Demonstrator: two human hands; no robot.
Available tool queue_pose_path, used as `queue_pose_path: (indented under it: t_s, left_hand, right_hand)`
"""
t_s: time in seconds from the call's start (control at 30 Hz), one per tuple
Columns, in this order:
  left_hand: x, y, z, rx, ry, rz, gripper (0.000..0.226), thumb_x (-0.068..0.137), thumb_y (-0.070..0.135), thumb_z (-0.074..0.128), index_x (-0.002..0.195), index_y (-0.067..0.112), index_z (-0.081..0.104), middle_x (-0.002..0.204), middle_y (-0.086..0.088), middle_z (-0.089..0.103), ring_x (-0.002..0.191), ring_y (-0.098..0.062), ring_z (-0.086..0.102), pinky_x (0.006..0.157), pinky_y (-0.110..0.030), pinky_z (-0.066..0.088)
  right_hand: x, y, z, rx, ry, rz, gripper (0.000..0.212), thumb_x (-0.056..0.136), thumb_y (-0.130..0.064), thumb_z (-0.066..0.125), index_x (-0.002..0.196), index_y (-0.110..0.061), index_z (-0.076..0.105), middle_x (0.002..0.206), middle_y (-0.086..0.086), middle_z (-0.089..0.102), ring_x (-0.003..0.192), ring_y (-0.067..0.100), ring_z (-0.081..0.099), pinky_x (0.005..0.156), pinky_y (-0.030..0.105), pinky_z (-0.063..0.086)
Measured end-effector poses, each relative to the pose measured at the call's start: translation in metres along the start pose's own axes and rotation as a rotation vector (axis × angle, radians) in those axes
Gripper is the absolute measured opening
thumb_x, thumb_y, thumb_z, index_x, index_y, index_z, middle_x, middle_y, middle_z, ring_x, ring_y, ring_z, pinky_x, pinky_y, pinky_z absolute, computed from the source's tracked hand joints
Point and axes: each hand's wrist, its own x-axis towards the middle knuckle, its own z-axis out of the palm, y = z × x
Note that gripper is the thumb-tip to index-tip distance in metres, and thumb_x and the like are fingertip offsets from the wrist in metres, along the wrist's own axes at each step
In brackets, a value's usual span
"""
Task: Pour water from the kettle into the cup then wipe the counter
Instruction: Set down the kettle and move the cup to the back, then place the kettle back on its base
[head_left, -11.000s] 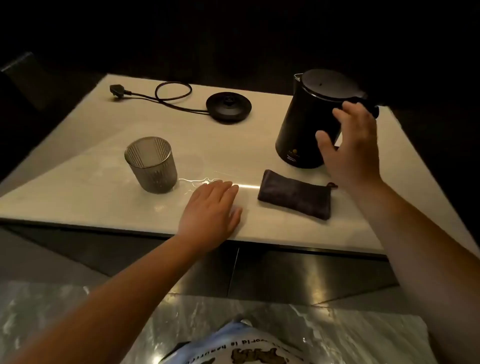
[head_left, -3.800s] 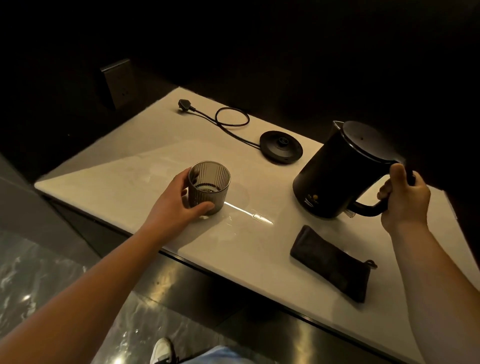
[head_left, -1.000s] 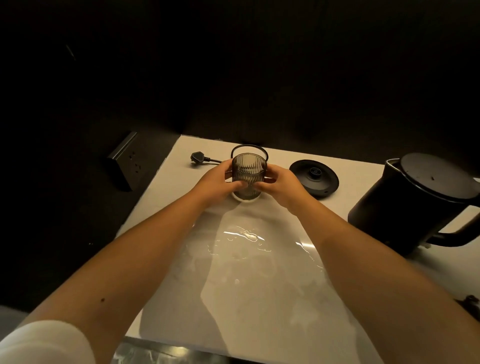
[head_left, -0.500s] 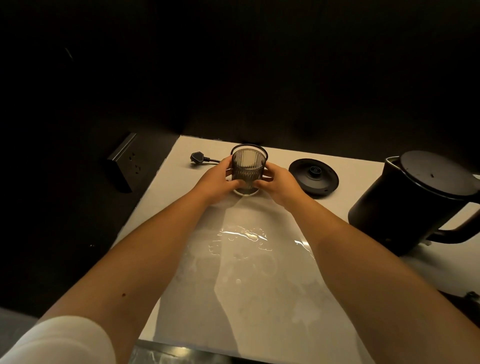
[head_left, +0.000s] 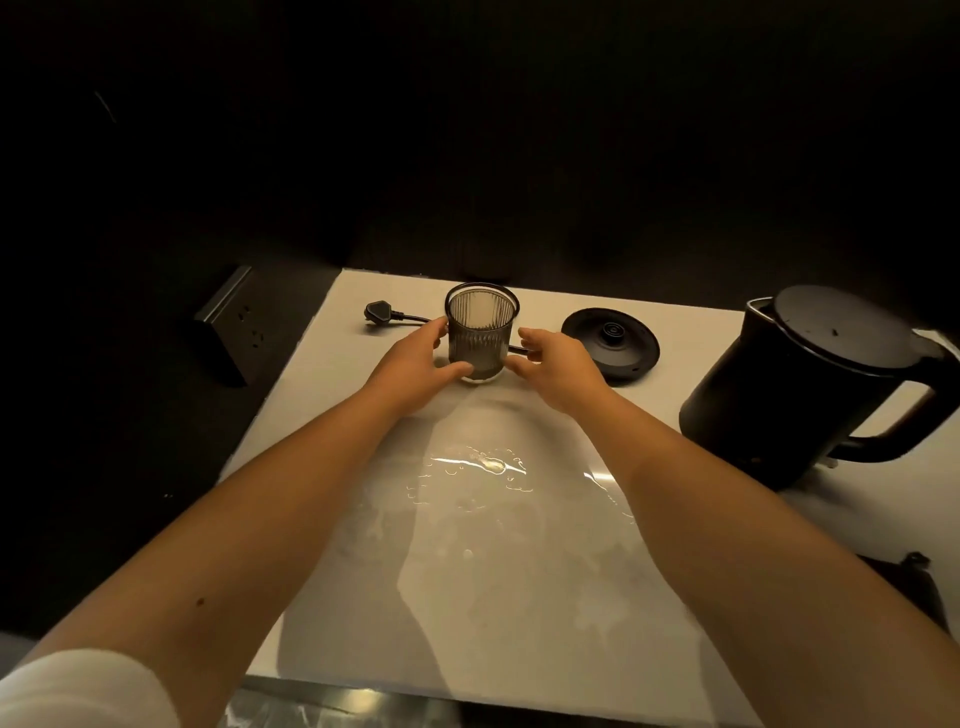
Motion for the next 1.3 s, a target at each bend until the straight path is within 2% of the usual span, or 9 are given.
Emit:
queue_pose_path:
  t_s: [0.17,0.4,0.6,0.73,0.83,1.0,1.13,1.23,1.3]
  left_hand:
    - [-0.018,0.003,0.005,0.252,0.122,0.001,0.070,0.088,0.048,0.058,0.146,0.017,0.033,0.148,-0.004,0.043,0.133,-0.023,0.041,0.105,-0.039,0.037]
    - [-0.055,0.022,0.013,0.431,0.267,0.121,0.056,0.090,0.048,0.050,0.135,0.015,0.044,0.139,-0.005,0.050,0.128,-0.024,0.042,0.105,-0.039,0.032]
    - [-0.113,0.049,0.043,0.539,0.202,0.157,0.064,0.091,0.056,0.042,0.143,0.019,0.036,0.151,-0.004,0.037,0.138,-0.023,0.032,0.114,-0.040,0.019]
    - [-0.152,0.063,0.069,0.546,0.121,0.168,0.065,0.092,0.054,0.043,0.145,0.018,0.034,0.153,-0.004,0.033,0.141,-0.023,0.027,0.115,-0.039,0.014]
    - [-0.175,0.068,0.085,0.542,0.121,0.164,0.063,0.092,0.053,0.042,0.142,0.016,0.039,0.151,-0.006,0.038,0.139,-0.024,0.033,0.115,-0.039,0.017]
    - [-0.208,0.072,0.100,0.546,0.165,0.119,0.064,0.088,0.053,0.035,0.130,0.008,0.054,0.136,-0.012,0.055,0.125,-0.029,0.049,0.108,-0.043,0.034]
    - [-0.224,0.063,0.105,0.573,0.175,0.053,0.062,0.087,0.050,0.037,0.124,0.005,0.058,0.128,-0.015,0.060,0.119,-0.033,0.054,0.103,-0.041,0.037]
    - [-0.221,0.060,0.107,0.579,0.128,0.021,0.060,0.088,0.049,0.037,0.123,0.006,0.058,0.128,-0.014,0.060,0.119,-0.033,0.053,0.101,-0.041,0.040]
    - [-0.219,0.061,0.107,0.591,0.101,0.016,0.052,0.089,0.047,0.036,0.113,0.008,0.061,0.122,-0.013,0.062,0.114,-0.034,0.054,0.096,-0.040,0.042]
  right_hand:
    - [-0.022,0.007,-0.012,-0.150,0.055,-0.068,0.049,0.093,-0.040,0.055,0.138,-0.019,0.049,0.138,0.003,0.056,0.125,0.021,0.051,0.101,0.037,0.043]
    - [-0.058,0.023,-0.025,-0.294,0.090,-0.152,0.051,0.095,-0.043,0.049,0.138,-0.017,0.049,0.141,0.002,0.052,0.132,0.020,0.042,0.107,0.036,0.037]
    - [-0.102,0.051,-0.044,-0.354,0.119,-0.200,0.057,0.095,-0.048,0.047,0.143,-0.018,0.042,0.149,0.000,0.043,0.140,0.018,0.032,0.112,0.034,0.030]
    - [-0.131,0.071,-0.063,-0.359,0.143,-0.270,0.058,0.094,-0.047,0.049,0.141,-0.015,0.044,0.147,0.004,0.046,0.139,0.021,0.035,0.113,0.037,0.030]
    - [-0.148,0.085,-0.078,-0.358,0.159,-0.323,0.056,0.093,-0.046,0.052,0.139,-0.013,0.048,0.144,0.005,0.049,0.136,0.022,0.039,0.111,0.037,0.033]
    - [-0.171,0.104,-0.106,-0.333,0.231,-0.439,0.052,0.092,-0.040,0.057,0.132,-0.009,0.054,0.135,0.010,0.057,0.129,0.026,0.048,0.106,0.037,0.039]
    - [-0.184,0.124,-0.137,-0.294,0.337,-0.457,0.047,0.091,-0.036,0.058,0.128,-0.006,0.057,0.128,0.013,0.061,0.123,0.028,0.052,0.101,0.030,0.036]
    - [-0.186,0.139,-0.162,-0.260,0.451,-0.445,0.043,0.093,-0.035,0.054,0.124,-0.005,0.059,0.124,0.014,0.062,0.120,0.028,0.053,0.099,0.031,0.040]
    - [-0.183,0.147,-0.176,-0.261,0.560,-0.442,0.040,0.093,-0.035,0.052,0.119,-0.005,0.062,0.119,0.014,0.063,0.116,0.028,0.053,0.098,0.033,0.043]
